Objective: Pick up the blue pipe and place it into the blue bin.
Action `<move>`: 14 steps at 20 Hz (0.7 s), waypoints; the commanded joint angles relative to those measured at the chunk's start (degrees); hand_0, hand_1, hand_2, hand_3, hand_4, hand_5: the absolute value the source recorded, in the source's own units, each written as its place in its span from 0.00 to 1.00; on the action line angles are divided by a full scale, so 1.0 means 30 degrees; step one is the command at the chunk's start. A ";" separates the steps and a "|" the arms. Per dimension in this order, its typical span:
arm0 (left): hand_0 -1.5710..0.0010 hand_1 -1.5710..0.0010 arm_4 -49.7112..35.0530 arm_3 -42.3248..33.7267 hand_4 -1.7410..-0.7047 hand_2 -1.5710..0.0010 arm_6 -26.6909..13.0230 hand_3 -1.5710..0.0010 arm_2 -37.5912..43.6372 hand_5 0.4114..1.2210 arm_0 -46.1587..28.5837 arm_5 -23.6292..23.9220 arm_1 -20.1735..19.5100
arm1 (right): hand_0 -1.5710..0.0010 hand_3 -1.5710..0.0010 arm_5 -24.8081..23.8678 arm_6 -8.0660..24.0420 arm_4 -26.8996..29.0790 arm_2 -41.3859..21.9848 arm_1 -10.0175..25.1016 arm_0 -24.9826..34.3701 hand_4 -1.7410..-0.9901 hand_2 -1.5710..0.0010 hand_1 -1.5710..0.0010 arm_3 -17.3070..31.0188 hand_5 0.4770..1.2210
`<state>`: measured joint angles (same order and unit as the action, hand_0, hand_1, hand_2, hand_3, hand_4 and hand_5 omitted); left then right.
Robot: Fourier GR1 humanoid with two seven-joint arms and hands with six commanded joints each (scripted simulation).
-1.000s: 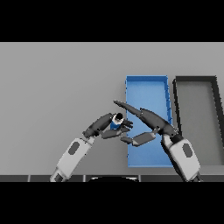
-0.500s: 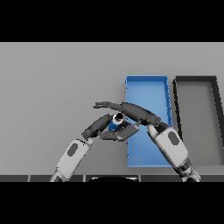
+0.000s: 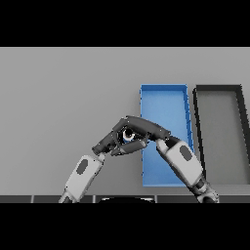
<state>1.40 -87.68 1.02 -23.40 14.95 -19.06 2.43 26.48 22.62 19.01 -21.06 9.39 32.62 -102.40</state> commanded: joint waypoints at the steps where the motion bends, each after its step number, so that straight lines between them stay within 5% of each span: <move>1: 0.00 0.00 -0.0130 0.0236 0.03 0.00 0.0209 0.07 0.0213 1.00 0.0227 -0.0204 0.0079 | 0.09 0.17 0.0055 -0.0198 -0.0263 -0.0093 0.0210 -0.0171 0.10 0.09 0.09 -0.0211 0.69; 5: 0.00 0.00 0.0243 -0.0004 0.01 0.00 0.0058 0.09 0.0370 1.00 0.0201 -0.0193 0.0264 | 0.04 0.07 -0.0114 -0.1335 -0.0842 -0.0318 0.0186 -0.0415 0.04 0.04 0.04 -0.0289 0.87; 10: 0.00 0.00 0.1330 -0.0303 0.02 0.00 0.0863 0.07 0.0285 1.00 0.0044 0.0353 -0.0039 | 0.01 0.02 -0.0721 -0.0832 -0.1172 -0.0238 -0.0402 -0.0871 0.01 0.01 0.01 -0.0916 0.96; 11: 0.07 0.15 0.1886 -0.0266 0.14 0.18 0.0947 0.26 0.0309 1.00 0.0089 0.0522 -0.0147 | 0.01 0.02 -0.0747 -0.1028 -0.1433 -0.0176 -0.0343 -0.1006 0.01 0.01 0.01 -0.0994 0.97; 14: 0.52 0.56 0.1855 -0.0255 0.44 0.58 0.0909 0.62 0.0414 1.00 0.0188 -0.1028 -0.0545 | 0.01 0.01 -0.1026 0.0088 -0.1614 -0.0313 -0.0921 -0.0805 0.01 0.00 0.01 -0.1098 0.98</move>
<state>7.04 -88.45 4.07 -22.13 15.52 -22.25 0.76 23.47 23.13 14.17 -22.02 6.61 30.21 -105.68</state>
